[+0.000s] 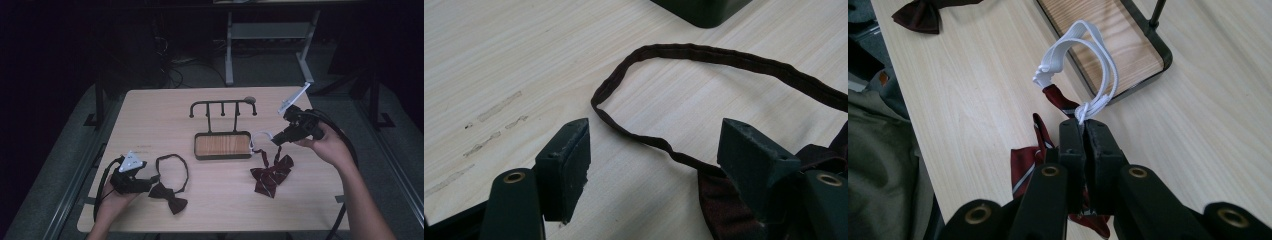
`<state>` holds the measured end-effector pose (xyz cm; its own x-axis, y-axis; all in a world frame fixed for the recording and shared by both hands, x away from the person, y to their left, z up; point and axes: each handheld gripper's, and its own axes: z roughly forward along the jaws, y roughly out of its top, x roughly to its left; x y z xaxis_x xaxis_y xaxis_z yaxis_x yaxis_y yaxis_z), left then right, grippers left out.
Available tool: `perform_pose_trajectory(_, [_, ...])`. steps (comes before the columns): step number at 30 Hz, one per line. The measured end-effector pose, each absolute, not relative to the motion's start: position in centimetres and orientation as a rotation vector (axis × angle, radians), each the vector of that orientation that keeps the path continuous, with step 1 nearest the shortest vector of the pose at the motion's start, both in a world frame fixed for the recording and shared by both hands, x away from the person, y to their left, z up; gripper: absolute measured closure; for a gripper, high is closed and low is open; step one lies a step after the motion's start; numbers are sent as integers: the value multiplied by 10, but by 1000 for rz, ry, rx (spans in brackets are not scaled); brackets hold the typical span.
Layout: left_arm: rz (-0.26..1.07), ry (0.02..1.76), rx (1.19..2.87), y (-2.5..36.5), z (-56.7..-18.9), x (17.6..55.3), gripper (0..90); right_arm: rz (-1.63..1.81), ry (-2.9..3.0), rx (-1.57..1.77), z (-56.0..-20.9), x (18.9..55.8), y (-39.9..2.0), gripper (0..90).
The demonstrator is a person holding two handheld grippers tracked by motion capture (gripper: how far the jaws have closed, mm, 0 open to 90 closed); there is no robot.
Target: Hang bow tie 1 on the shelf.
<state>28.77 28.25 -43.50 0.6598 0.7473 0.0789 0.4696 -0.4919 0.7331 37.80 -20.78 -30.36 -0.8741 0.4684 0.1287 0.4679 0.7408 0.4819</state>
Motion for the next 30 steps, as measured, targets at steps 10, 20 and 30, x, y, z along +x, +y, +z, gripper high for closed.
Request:
perform_pose_trajectory(10, [512,936,2177,283,-435,288,299,800,2926,788,-295,383,-205,861])
perform_pose_trajectory(20, [512,935,2178,283,-435,288,299,804,2917,779,-287,388,-201,862])
perform_pose_trajectory(30, [510,938,2174,283,-435,288,297,797,2917,765,-279,393,-196,863])
